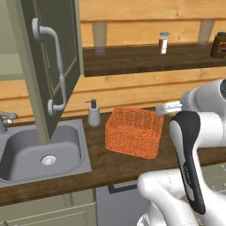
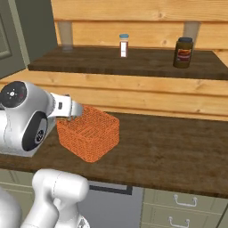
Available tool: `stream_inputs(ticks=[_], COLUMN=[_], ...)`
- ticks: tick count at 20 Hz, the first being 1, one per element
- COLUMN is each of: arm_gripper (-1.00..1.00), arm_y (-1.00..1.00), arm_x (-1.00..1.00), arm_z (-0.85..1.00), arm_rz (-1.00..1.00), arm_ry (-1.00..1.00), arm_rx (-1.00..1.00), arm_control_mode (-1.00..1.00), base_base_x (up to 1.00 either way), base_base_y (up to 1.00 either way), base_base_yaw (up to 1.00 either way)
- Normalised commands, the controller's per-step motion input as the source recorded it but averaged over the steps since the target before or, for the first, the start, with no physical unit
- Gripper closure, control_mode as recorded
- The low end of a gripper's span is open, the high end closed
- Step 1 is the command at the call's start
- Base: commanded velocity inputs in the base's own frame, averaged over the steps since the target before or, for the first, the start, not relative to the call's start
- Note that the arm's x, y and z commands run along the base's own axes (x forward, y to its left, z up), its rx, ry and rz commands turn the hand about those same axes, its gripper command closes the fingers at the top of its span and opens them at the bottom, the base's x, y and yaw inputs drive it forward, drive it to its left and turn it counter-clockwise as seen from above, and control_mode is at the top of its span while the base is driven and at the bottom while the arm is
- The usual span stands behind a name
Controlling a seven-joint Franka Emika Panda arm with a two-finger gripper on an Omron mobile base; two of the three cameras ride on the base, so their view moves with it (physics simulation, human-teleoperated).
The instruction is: Open the cabinet, pick up the bread from the cabinet and place it in the basket. Then move the basket to the dining counter.
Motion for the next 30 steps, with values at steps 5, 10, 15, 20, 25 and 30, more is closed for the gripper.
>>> stream_inputs(ticks=[5, 10, 15, 20, 25, 30], arm_gripper=[1.0, 1.0, 1.0, 1.0, 1.0, 1.0], arm_y=[0.09, 0.0, 0.0, 0.0, 0.03, 0.06], arm_x=[0.31, 0.48, 0.58, 0.66, 0.2, 0.13], arm_z=[-0.74, -0.59, -0.17, -0.31, -0.2, -0.39], arm_rz=[-0.03, 0.0, -0.01, -0.05, -0.04, -0.04], arm_ry=[0.08, 0.0, 0.0, 0.1, 0.08, 0.05], arm_rx=[0.0, 0.0, 0.0, 0.0, 0.0, 0.0], arm_control_mode=[-1.0, -1.0, -1.0, -1.0, -1.0, -1.0], base_base_x=[0.0, 0.0, 0.0, 0.0, 0.0, 0.0], base_base_y=[0.0, 0.0, 0.0, 0.0, 0.0, 0.0], base_base_yaw=[0.0, 0.0, 0.0, 0.0, 0.0, 0.0])
